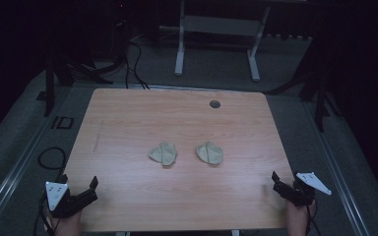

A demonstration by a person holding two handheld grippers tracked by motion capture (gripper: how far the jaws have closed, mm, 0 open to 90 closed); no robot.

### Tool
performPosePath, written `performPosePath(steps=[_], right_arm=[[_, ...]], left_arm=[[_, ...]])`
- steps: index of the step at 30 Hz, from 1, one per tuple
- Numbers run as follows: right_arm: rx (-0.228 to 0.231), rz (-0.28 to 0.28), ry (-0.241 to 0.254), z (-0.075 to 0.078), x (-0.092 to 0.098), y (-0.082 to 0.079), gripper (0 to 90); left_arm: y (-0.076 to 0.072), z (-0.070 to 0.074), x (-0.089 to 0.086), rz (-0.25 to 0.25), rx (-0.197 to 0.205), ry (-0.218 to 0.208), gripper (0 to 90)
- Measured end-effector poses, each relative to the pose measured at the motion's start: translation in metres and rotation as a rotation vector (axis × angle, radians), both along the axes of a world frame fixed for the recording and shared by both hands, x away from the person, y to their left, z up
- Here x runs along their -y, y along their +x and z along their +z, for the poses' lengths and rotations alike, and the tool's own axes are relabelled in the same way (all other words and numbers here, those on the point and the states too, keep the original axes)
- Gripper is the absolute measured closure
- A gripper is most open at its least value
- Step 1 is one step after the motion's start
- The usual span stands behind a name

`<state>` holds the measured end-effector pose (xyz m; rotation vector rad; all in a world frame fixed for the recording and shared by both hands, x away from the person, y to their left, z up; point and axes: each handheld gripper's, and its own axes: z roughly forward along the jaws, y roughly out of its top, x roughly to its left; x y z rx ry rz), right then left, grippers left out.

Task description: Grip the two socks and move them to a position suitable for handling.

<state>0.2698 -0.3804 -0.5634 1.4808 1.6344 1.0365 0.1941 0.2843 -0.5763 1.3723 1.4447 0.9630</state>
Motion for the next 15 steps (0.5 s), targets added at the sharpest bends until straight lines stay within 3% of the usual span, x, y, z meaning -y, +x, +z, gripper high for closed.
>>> performPosePath(steps=[3,7,10,13,15], right_arm=[[-0.011,-0.003,-0.011,0.000,-0.001,0.000,13.8],[-0.014,0.031,0.009,0.004,-0.002,0.000,13.4],[-0.040,0.033,-0.006,0.004,-0.005,0.002,12.9],[-0.067,0.046,-0.032,0.006,-0.009,0.005,13.0],[-0.081,0.067,-0.021,0.008,-0.011,0.008,13.2]], left_arm=[[0.000,0.000,0.000,0.000,-0.001,-0.003,0.5],[-0.002,0.002,0.000,-0.026,0.008,-0.050,0.5],[-0.002,0.002,0.003,-0.042,0.001,-0.021,0.5],[-0.001,0.003,0.004,-0.049,0.001,-0.020,0.5],[-0.002,0.003,0.005,-0.052,0.000,-0.015,0.5]])
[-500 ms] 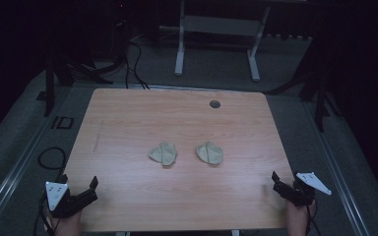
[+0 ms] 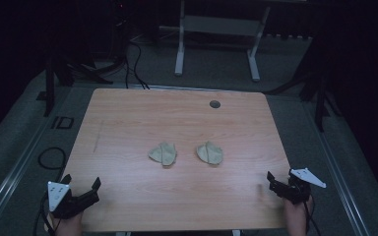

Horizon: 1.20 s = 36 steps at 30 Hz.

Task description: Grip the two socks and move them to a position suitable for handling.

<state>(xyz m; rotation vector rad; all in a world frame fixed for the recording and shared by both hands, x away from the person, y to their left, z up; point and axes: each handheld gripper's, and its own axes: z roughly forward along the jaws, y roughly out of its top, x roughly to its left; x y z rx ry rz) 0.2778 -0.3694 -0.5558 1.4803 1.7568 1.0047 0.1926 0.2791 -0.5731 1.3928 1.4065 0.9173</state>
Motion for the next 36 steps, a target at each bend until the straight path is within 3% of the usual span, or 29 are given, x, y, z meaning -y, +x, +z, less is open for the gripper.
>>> performPosePath(steps=[8,11,14,19,22,26,36], right_arm=[[-0.077,0.094,0.027,0.004,-0.019,0.013,13.9],[-0.081,0.109,0.055,0.007,-0.025,0.016,13.6],[-0.090,0.085,0.020,0.011,-0.036,0.022,12.9],[-0.098,0.117,0.034,0.013,-0.046,0.030,13.0],[-0.126,0.181,0.030,0.014,-0.063,0.039,13.0],[-0.132,0.218,0.027,0.016,-0.075,0.045,13.1],[-0.176,0.358,0.009,0.022,-0.131,0.073,15.9]], left_arm=[[-0.001,0.000,0.001,-0.003,-0.004,-0.003,0.5],[-0.001,0.000,0.001,-0.007,-0.007,-0.006,0.5],[0.000,0.000,0.001,-0.007,-0.011,-0.006,0.5],[0.000,0.000,0.001,-0.007,-0.014,-0.017,0.5],[0.000,0.000,0.001,-0.011,-0.013,-0.020,0.5],[0.000,0.000,0.001,-0.018,-0.017,-0.017,0.5],[0.002,0.000,0.003,-0.041,-0.026,-0.015,0.5]])
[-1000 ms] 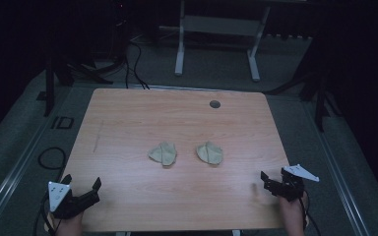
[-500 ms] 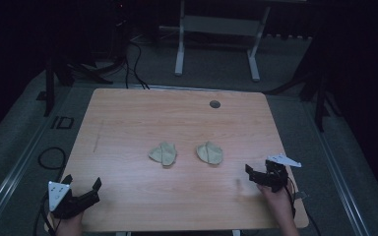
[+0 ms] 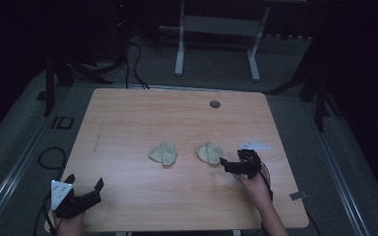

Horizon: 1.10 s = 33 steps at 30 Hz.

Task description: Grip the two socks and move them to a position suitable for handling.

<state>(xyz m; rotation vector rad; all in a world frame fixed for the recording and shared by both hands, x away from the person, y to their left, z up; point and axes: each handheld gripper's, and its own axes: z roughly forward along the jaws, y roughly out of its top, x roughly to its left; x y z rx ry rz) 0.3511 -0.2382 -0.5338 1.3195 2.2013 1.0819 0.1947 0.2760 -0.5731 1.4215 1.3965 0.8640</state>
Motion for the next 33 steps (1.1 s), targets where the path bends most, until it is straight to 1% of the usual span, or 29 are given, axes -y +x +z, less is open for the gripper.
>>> performPosePath(steps=[2,3,4,6,7,8,9,10,11,13,14,15,17,18,19,20,21,22,23,24,25,26,27,28,29,32,33], right_arm=[[-0.014,0.018,-0.007,0.000,-0.010,0.005,15.9],[-0.014,0.018,-0.007,0.000,-0.010,0.005,15.9],[-0.026,0.033,-0.020,-0.002,-0.021,0.012,15.9],[-0.031,0.040,-0.020,-0.003,-0.028,0.016,16.7],[-0.031,0.040,-0.020,-0.003,-0.028,0.016,16.7],[-0.034,0.044,-0.025,-0.003,-0.032,0.019,16.7],[-0.043,0.049,-0.031,-0.004,-0.041,0.026,17.1],[-0.047,0.055,-0.035,-0.005,-0.045,0.029,19.3],[-0.049,0.054,-0.041,-0.006,-0.049,0.031,23.5],[-0.048,0.055,-0.044,-0.007,-0.052,0.034,24.1],[-0.060,0.052,-0.053,-0.009,-0.058,0.039,26.7],[-0.065,0.051,-0.058,-0.010,-0.061,0.041,32.4],[-0.072,0.056,-0.069,-0.013,-0.068,0.045,32.3],[-0.072,0.056,-0.069,-0.013,-0.068,0.045,32.3],[-0.080,0.055,-0.096,-0.016,-0.073,0.047,34.6],[-0.081,0.054,-0.111,-0.017,-0.075,0.048,34.8],[-0.081,0.054,-0.111,-0.017,-0.075,0.048,34.8],[-0.058,0.048,-0.163,-0.020,-0.079,0.046,40.7],[-0.042,0.045,-0.195,-0.020,-0.081,0.045,43.4],[-0.033,0.045,-0.216,-0.021,-0.082,0.043,43.5],[-0.033,0.045,-0.216,-0.021,-0.082,0.043,43.5],[-0.006,0.049,-0.236,-0.023,-0.086,0.038,50.1],[0.003,0.056,-0.239,-0.023,-0.087,0.036,52.5],[0.003,0.056,-0.239,-0.023,-0.087,0.036,52.5],[0.010,0.055,-0.239,-0.024,-0.088,0.035,56.3],[0.022,0.047,-0.244,-0.024,-0.089,0.034,63.7],[0.022,0.047,-0.244,-0.024,-0.089,0.034,63.7]], left_arm=[[0.000,0.000,0.000,-0.002,0.000,-0.003,0.5],[0.000,0.000,0.000,-0.002,0.000,-0.003,0.5],[0.000,0.000,-0.001,-0.002,0.002,-0.002,0.5],[0.000,0.000,-0.002,-0.003,0.003,-0.006,0.5],[0.000,0.000,-0.002,-0.003,0.003,-0.006,0.5],[0.000,0.000,-0.002,-0.003,0.003,-0.006,0.5],[0.000,0.000,-0.002,-0.004,0.001,-0.010,0.5],[0.000,0.000,-0.002,-0.005,-0.001,-0.012,0.5],[0.000,0.000,-0.002,-0.005,-0.001,-0.012,0.5],[0.000,0.000,-0.002,-0.006,-0.003,-0.011,0.5],[0.000,0.000,-0.002,-0.010,-0.003,-0.010,0.5],[0.000,0.000,-0.002,-0.012,-0.004,-0.008,0.5],[0.001,0.000,-0.002,-0.015,-0.007,-0.009,0.5],[0.001,0.000,-0.002,-0.015,-0.007,-0.009,0.5],[0.001,0.000,-0.002,-0.015,-0.009,-0.008,0.5],[0.001,0.000,-0.002,-0.016,-0.010,-0.008,0.5],[0.001,0.000,-0.002,-0.017,-0.010,-0.008,0.5],[0.001,-0.001,-0.002,-0.017,-0.010,-0.008,0.5],[0.001,-0.001,-0.002,-0.018,-0.011,-0.009,0.5],[0.001,-0.001,-0.002,-0.018,-0.012,-0.009,0.5],[0.001,-0.001,-0.002,-0.018,-0.012,-0.009,0.5],[0.001,-0.001,-0.001,-0.019,-0.012,-0.011,0.5],[0.001,-0.001,-0.001,-0.018,-0.012,-0.009,0.5],[0.001,-0.001,-0.001,-0.018,-0.012,-0.009,0.5],[0.001,-0.001,-0.001,-0.017,-0.014,-0.011,0.5],[0.001,0.000,-0.001,-0.015,-0.015,-0.009,0.5],[0.001,0.000,-0.001,-0.015,-0.015,-0.009,0.5]])
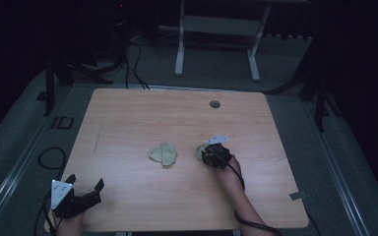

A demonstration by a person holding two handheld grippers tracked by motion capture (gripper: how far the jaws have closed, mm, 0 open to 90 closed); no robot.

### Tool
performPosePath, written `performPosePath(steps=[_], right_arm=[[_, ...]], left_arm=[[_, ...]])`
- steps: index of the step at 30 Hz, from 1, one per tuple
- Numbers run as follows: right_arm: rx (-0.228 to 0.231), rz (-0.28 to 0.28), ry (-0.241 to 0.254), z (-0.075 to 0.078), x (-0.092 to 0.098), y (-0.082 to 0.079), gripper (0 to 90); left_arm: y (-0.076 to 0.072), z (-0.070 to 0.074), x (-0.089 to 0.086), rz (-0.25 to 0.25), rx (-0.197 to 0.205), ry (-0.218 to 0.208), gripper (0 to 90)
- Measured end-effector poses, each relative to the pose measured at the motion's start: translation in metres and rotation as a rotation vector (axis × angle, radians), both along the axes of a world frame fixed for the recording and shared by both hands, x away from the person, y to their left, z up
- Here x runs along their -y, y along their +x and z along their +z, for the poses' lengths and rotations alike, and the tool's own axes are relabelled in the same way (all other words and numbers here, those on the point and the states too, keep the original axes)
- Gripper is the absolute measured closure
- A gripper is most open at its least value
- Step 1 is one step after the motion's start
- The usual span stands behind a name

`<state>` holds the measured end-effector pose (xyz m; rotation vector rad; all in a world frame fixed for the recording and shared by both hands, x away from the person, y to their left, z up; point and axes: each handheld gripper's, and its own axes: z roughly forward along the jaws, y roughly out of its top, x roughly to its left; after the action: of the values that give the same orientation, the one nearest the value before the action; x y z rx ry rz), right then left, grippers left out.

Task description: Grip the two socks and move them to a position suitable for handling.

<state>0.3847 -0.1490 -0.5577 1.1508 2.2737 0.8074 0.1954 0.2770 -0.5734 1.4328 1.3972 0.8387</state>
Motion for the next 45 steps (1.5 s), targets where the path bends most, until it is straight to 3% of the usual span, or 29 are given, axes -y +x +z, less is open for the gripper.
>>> performPosePath(steps=[2,6,9,12,18,28,34,41,43,45], right_arm=[[0.014,-0.004,-0.019,0.001,0.000,0.000,75.5],[-0.017,-0.008,-0.003,0.005,0.002,0.003,81.8],[-0.022,0.004,0.000,0.009,0.002,0.003,82.4],[-0.019,0.010,0.036,0.018,0.003,0.000,82.6],[-0.014,0.033,0.070,0.036,0.000,-0.014,82.5],[0.000,0.117,0.088,0.051,-0.002,-0.060,82.5],[0.019,0.172,0.101,0.053,-0.008,-0.101,82.5],[0.016,0.219,0.092,0.043,-0.014,-0.142,82.4],[0.007,0.225,0.079,0.037,-0.017,-0.149,82.4],[-0.009,0.217,0.076,0.028,-0.023,-0.152,82.4]], left_arm=[[0.000,0.000,0.000,-0.004,0.004,-0.001,0.5],[0.001,-0.001,0.000,-0.009,-0.004,0.000,0.5],[0.000,0.000,0.000,-0.006,0.001,-0.003,0.5],[0.000,0.000,0.000,-0.004,-0.002,-0.004,0.5],[0.001,0.000,0.000,-0.010,-0.006,0.005,0.5],[0.002,-0.001,0.001,-0.013,-0.008,0.008,0.5],[0.001,0.001,0.002,-0.006,0.007,0.009,0.5],[0.002,0.000,0.008,-0.030,-0.005,0.014,0.5],[0.002,0.001,0.011,-0.023,0.000,0.027,0.5],[0.001,0.003,0.014,-0.045,0.014,0.013,0.5]])
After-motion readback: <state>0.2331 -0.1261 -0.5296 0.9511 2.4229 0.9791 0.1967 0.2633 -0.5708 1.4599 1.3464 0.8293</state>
